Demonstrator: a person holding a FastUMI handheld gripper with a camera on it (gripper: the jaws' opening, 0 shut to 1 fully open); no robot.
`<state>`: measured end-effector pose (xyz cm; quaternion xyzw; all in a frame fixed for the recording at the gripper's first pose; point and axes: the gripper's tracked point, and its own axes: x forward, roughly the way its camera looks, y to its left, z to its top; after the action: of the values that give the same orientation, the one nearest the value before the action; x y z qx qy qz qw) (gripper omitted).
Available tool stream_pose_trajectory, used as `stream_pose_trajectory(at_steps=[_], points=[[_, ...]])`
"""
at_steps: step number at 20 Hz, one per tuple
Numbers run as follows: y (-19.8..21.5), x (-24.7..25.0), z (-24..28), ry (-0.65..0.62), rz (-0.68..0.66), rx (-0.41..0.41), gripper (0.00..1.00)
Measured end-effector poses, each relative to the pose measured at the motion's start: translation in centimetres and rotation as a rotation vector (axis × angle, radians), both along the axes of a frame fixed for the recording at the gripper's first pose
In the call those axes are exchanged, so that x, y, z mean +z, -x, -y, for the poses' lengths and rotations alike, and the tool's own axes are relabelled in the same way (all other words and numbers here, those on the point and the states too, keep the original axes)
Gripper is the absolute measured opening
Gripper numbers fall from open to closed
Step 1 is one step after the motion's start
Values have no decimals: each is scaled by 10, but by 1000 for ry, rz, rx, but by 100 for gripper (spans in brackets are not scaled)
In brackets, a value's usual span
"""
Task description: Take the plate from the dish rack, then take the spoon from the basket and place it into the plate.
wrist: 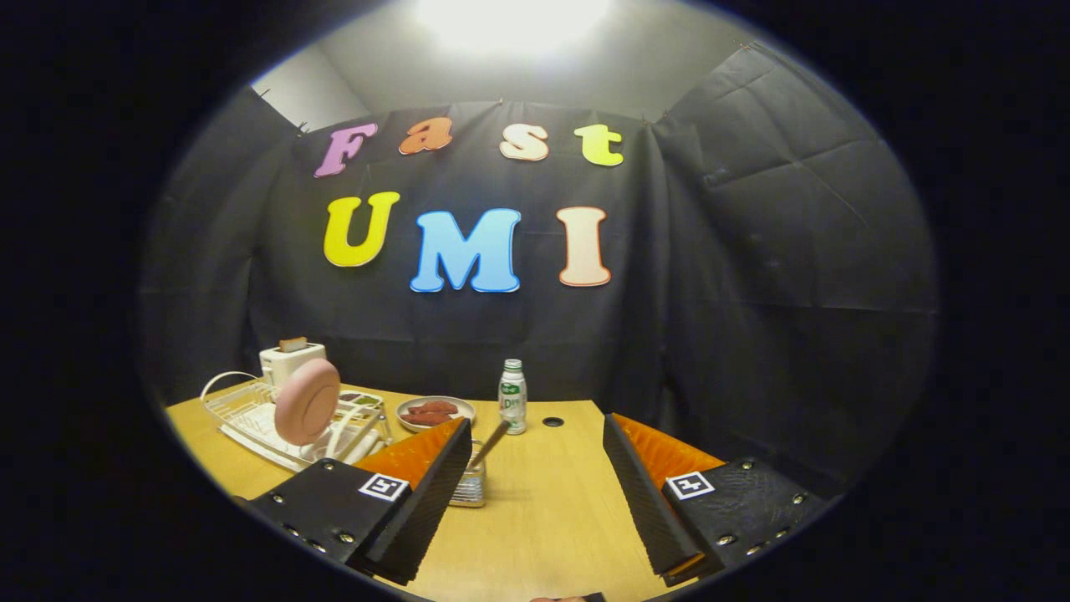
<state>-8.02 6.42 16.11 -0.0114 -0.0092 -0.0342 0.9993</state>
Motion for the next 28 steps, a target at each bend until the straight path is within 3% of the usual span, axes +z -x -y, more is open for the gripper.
stream_pose_trajectory(at_steps=[8, 14, 17, 22, 28], points=[[-30, 44, -153, -30, 5, 301, 96], [-90, 66, -232, -20, -14, 411, 96], [-131, 48, -261, -30, -136, 431, 96], [-197, -13, -295, -18, -454, 438, 97], [-236, -78, -313, 11, -766, 445, 97]])
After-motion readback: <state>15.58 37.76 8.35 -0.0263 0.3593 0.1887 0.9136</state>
